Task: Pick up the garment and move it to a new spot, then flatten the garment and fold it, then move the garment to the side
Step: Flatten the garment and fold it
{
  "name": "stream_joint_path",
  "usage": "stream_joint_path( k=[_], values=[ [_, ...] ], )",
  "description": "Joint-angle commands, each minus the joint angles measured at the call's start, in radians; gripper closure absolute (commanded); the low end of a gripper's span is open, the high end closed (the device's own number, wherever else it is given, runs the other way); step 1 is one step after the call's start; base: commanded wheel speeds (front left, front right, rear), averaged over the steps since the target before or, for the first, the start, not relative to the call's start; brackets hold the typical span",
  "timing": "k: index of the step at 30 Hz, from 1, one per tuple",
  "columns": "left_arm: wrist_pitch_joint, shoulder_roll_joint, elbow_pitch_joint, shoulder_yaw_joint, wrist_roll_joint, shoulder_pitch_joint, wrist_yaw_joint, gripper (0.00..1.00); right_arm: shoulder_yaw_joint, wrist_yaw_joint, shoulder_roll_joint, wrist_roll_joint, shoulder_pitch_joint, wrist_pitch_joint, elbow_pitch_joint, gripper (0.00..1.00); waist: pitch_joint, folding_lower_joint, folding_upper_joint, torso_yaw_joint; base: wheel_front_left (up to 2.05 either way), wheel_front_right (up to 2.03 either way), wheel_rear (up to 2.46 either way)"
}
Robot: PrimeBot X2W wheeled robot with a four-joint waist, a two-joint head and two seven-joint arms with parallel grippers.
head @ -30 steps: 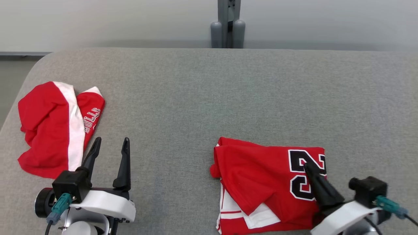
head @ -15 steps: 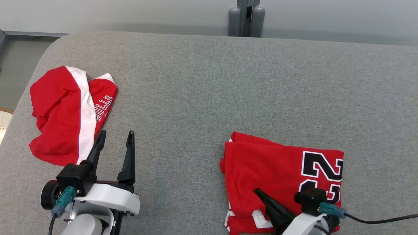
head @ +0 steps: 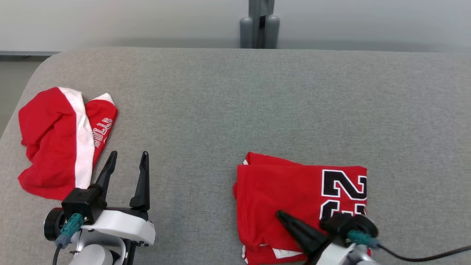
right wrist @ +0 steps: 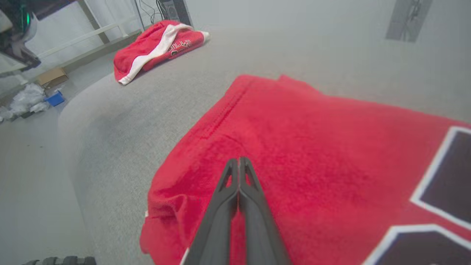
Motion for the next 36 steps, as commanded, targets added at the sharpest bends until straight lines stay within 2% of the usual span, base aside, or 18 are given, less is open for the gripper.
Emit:
stream_joint_path(
  k=[1,6,7,9,11,16,17,18,19,21,28,36],
  values=[
    [-0.005,0.010,0.000,0.004,0.008,0.004,0.002,0.00,-0.053,0.000,-0.019,0.000,0.029,-0.009,-0.034,1.00,-0.016,0.0000,-0.0001,-0.023,0.00,0.00,0.00],
    [-0.001,0.020,-0.007,0.009,0.007,0.019,0.010,0.00,-0.262,0.000,-0.031,-0.009,0.093,-0.013,-0.135,1.00,-0.042,0.0000,-0.0001,-0.066,0.00,0.00,0.00],
    [-0.001,0.020,-0.007,0.009,0.007,0.019,0.010,0.00,-0.262,0.000,-0.031,-0.009,0.093,-0.013,-0.135,1.00,-0.042,0.0000,-0.0001,-0.066,0.00,0.00,0.00],
    [0.003,0.028,-0.012,0.010,0.008,0.023,0.015,0.00,-0.392,0.000,-0.026,-0.025,0.129,-0.014,-0.177,1.00,-0.056,0.0000,-0.0001,-0.090,0.00,0.00,0.00],
    [0.008,0.032,-0.015,0.008,0.008,0.025,0.018,0.00,-0.466,0.000,-0.024,-0.043,0.144,-0.015,-0.204,1.00,-0.065,0.0000,-0.0001,-0.101,0.00,0.00,0.00],
    [0.016,0.040,-0.023,0.005,0.011,0.027,0.024,0.00,-0.602,0.000,-0.016,-0.069,0.181,0.001,-0.250,1.00,-0.086,0.0000,-0.0001,-0.117,0.00,0.00,0.00],
    [0.017,0.041,-0.024,0.005,0.010,0.027,0.025,0.00,-0.634,0.000,-0.010,-0.075,0.187,0.005,-0.261,0.92,-0.089,0.0000,-0.0001,-0.118,0.00,0.00,0.00],
    [0.016,0.042,-0.026,0.005,0.010,0.027,0.025,0.00,-0.658,0.000,-0.005,-0.081,0.194,0.012,-0.267,0.72,-0.092,0.0000,-0.0001,-0.119,0.00,0.00,0.00],
    [0.015,0.043,-0.030,0.007,0.012,0.028,0.028,0.00,-0.685,0.000,0.000,-0.088,0.200,0.012,-0.281,0.58,-0.096,0.0000,-0.0001,-0.120,0.00,0.00,0.00],
    [0.013,0.043,-0.035,0.009,0.012,0.036,0.031,0.00,-0.735,0.000,0.009,-0.102,0.217,0.025,-0.296,0.00,-0.106,0.0000,-0.0001,-0.121,0.00,0.00,0.00],
    [0.002,0.041,-0.057,0.038,0.007,0.067,0.034,0.00,-0.859,0.000,0.062,-0.161,0.285,0.087,-0.379,0.00,-0.128,0.0000,-0.0001,-0.118,0.00,0.00,0.00],
    [-0.006,0.027,-0.063,0.086,0.045,0.093,0.027,0.00,-0.917,0.000,0.116,-0.205,0.387,0.142,-0.470,0.00,-0.133,0.0000,-0.0001,-0.115,0.00,0.00,0.00]
  ],
)
